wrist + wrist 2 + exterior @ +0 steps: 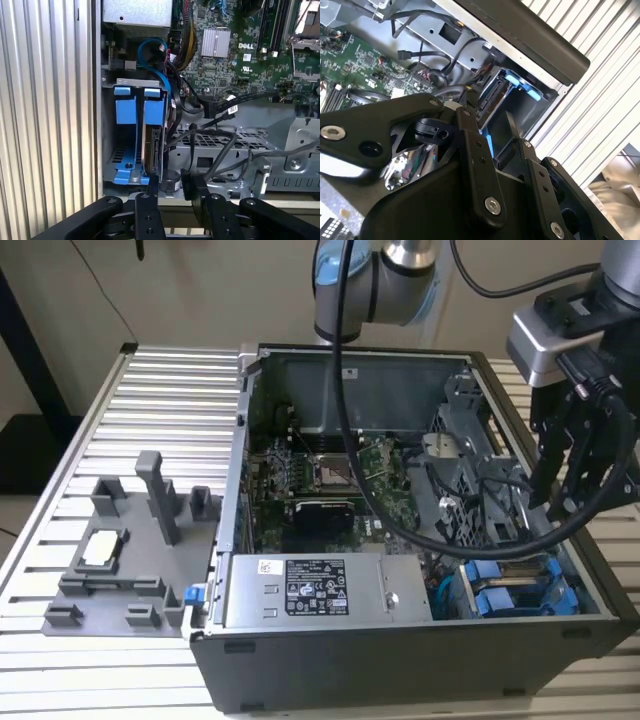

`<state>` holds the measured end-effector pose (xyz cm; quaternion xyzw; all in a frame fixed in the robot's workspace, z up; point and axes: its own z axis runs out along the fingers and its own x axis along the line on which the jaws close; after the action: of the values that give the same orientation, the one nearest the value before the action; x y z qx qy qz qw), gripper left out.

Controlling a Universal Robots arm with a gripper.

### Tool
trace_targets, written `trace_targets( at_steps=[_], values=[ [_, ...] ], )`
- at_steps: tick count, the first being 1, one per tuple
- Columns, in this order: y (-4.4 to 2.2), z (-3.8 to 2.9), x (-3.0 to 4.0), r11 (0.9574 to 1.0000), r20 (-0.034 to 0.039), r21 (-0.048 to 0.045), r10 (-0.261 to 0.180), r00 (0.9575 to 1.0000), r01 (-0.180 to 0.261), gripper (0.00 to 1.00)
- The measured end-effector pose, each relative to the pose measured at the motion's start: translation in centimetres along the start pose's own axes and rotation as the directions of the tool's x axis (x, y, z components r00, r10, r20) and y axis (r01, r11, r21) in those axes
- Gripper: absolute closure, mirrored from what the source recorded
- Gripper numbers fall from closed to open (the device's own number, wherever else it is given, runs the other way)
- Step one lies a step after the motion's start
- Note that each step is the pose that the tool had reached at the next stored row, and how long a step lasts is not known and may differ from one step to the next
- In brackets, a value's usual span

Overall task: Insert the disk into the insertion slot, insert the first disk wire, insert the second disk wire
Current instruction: 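Insert the first disk wire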

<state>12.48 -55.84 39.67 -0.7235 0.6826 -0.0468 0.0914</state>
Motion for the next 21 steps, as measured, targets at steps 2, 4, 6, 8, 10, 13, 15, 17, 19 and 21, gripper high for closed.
trace_targets(
  at_steps=[2, 4, 6, 8, 10, 13, 15, 17, 19, 21],
  values=[
    [0.11, 0.10, -0.17, 1.0000, -0.0001, 0.0074, -0.002, 1.0000, 0.002, 0.60],
    [0.18, 0.21, -0.38, 0.9999, 0.0001, 0.0118, -0.004, 1.0000, 0.004, 0.60],
    [0.22, 0.29, -0.58, 0.9999, 0.0003, 0.0132, -0.006, 1.0000, 0.006, 0.60],
    [0.27, 0.39, -0.69, 0.9999, 0.0004, 0.0152, -0.008, 1.0000, 0.008, 0.60],
    [0.29, 0.52, -0.72, 0.9998, 0.0011, 0.0176, -0.011, 0.9999, 0.011, 0.60],
    [0.32, 0.60, -0.73, 0.9997, 0.0010, 0.0191, -0.013, 0.9999, 0.012, 0.60],
    [0.32, 0.60, -0.73, 0.9997, 0.0009, 0.0192, -0.013, 0.9999, 0.013, 0.60],
    [0.32, 0.60, -0.73, 0.9997, 0.0010, 0.0192, -0.013, 0.9999, 0.013, 0.60],
    [0.32, 0.61, -0.73, 0.9997, 0.0011, 0.0193, -0.013, 0.9999, 0.013, 0.60],
    [0.32, 0.61, -0.73, 0.9997, 0.0011, 0.0193, -0.013, 0.9999, 0.013, 0.62]
  ],
)
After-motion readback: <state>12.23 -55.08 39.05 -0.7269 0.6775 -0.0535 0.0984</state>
